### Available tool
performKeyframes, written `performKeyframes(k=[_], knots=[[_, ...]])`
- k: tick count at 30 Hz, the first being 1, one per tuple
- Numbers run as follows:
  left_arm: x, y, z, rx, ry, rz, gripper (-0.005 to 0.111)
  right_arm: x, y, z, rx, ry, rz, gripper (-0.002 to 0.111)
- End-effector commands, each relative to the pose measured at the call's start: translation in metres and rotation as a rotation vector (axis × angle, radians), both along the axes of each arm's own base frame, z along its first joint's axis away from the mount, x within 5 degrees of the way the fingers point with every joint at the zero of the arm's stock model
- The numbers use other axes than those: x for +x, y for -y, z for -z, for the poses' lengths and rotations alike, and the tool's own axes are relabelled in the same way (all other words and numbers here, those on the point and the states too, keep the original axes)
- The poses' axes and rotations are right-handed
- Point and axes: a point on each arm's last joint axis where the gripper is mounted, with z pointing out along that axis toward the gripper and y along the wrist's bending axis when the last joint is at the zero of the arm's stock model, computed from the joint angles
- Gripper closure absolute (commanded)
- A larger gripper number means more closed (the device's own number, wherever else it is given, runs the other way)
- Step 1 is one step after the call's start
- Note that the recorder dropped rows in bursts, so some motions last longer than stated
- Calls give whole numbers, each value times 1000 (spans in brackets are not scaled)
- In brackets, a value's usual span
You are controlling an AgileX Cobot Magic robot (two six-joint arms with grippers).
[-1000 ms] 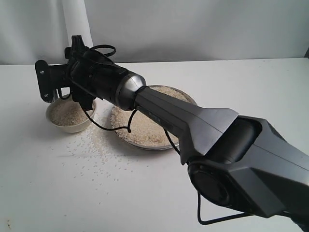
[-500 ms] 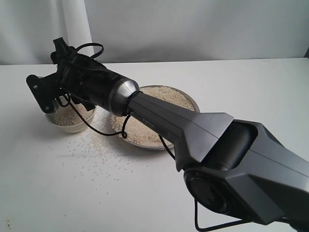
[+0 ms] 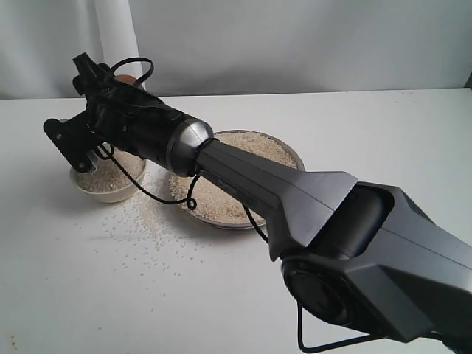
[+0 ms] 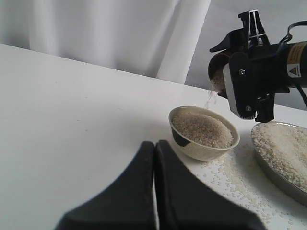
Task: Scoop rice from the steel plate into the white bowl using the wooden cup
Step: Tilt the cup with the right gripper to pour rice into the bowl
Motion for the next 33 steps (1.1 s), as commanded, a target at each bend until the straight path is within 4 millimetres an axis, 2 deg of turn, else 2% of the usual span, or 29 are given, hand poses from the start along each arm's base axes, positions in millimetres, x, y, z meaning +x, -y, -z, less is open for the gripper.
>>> performKeyframes(k=[1,12,23,33], knots=[[0,0,-3,-5,19,4,107,-1,-2,-10,-9,51,-37,108],[0,0,-3,-5,19,4,107,0,-4,7,-142,165,-124,108],[0,0,-3,-5,19,4,107,0,-9,1,-136,242,-189,108],[0,0,-3,-5,19,4,107,0,-7,2,-161,236,-174,108]])
